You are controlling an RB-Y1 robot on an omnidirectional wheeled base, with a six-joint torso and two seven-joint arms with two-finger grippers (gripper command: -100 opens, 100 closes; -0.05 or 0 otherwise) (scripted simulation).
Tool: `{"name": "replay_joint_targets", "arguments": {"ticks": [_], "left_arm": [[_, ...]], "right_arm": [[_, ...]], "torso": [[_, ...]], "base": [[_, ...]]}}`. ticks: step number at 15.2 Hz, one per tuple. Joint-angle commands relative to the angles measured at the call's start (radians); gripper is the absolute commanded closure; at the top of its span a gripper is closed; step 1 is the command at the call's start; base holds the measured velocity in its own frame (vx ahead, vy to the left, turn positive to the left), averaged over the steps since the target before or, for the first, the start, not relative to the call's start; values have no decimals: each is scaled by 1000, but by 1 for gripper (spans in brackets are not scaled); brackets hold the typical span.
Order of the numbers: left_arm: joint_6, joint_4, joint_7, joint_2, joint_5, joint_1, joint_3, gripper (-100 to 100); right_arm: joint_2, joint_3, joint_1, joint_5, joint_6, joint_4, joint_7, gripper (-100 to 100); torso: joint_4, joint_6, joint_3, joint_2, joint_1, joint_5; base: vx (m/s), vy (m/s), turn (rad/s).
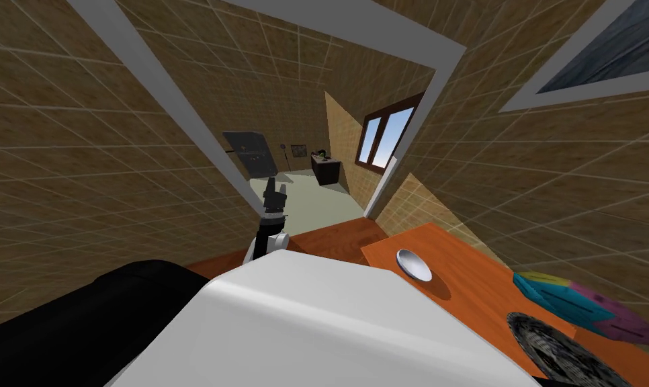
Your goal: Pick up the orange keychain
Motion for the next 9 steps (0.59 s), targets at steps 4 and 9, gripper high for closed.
{"name": "replay_joint_targets", "arguments": {"ticks": [4, 9], "left_arm": [[0, 0, 0, 0, 0, 0, 0, 0], [0, 0, 0, 0, 0, 0, 0, 0]], "right_arm": [[5, 52, -15, 26, -18, 110, 46, -100], [7, 83, -15, 39, -16, 145, 65, -100]], "torso": [[1, 0, 1, 2, 0, 0], [0, 0, 1, 1, 0, 0]], "base": [[30, -2, 118], [46, -12, 140]]}}
